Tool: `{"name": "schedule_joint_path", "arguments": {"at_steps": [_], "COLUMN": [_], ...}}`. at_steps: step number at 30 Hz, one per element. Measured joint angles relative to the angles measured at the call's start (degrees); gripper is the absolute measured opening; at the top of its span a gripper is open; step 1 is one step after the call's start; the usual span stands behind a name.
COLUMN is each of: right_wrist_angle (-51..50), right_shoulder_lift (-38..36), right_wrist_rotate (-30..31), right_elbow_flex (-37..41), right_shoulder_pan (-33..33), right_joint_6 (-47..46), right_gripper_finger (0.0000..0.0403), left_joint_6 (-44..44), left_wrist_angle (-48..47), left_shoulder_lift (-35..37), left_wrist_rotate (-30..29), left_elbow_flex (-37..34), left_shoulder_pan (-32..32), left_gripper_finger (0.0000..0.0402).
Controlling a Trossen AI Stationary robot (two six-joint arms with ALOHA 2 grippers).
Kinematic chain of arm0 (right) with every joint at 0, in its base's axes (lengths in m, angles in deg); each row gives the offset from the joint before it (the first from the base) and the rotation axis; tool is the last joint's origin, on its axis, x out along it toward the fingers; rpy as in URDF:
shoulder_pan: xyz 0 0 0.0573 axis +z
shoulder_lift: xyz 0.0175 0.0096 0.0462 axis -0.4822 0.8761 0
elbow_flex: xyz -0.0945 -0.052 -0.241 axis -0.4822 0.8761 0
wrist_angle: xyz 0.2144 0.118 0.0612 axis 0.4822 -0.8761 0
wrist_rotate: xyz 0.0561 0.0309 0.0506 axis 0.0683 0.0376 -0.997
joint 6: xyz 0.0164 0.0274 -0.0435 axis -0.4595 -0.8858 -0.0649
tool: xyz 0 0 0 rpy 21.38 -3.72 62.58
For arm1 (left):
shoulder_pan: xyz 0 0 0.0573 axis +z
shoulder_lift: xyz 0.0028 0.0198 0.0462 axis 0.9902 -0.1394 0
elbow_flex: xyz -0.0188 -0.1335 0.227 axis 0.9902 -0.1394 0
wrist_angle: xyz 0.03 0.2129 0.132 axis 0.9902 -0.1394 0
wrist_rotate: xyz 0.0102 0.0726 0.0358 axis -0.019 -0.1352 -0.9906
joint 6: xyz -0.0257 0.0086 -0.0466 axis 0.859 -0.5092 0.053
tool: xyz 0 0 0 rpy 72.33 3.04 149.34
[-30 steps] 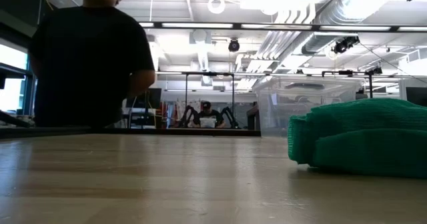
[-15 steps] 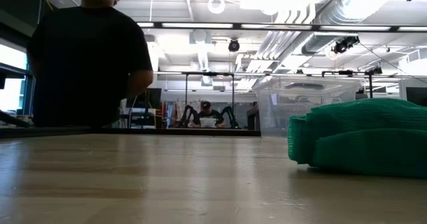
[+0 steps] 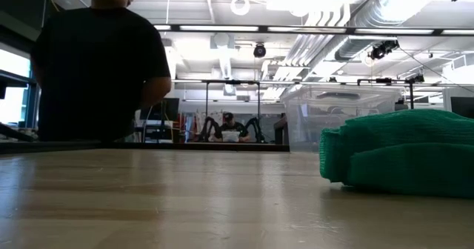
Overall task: Roll bandage
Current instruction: Open the transparent zip bag
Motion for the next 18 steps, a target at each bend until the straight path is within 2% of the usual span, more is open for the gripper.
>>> {"name": "schedule_joint_path", "arguments": {"at_steps": [8, 18], "right_wrist_angle": [0.5, 0.4], "right_shoulder_lift": [-1.8, -0.6], "right_wrist_rotate": [1.3, 1.1], "right_elbow_flex": [0.0, 0.0], "right_shoulder_pan": [-0.3, -0.5], "right_joint_6": [0.1, -0.7], "right_gripper_finger": [0.0137, 0.0137], "left_joint_6": [0.1, 0.0], "left_wrist_angle": [0.0, 0.0], "left_shoulder_lift": [0.0, 0.0], "left_wrist_rotate": [0.1, 0.1], "left_elbow_flex": [0.0, 0.0], "left_shoulder_pan": [0.0, 0.0], "left_gripper_finger": [0.0000, 0.0000]}}
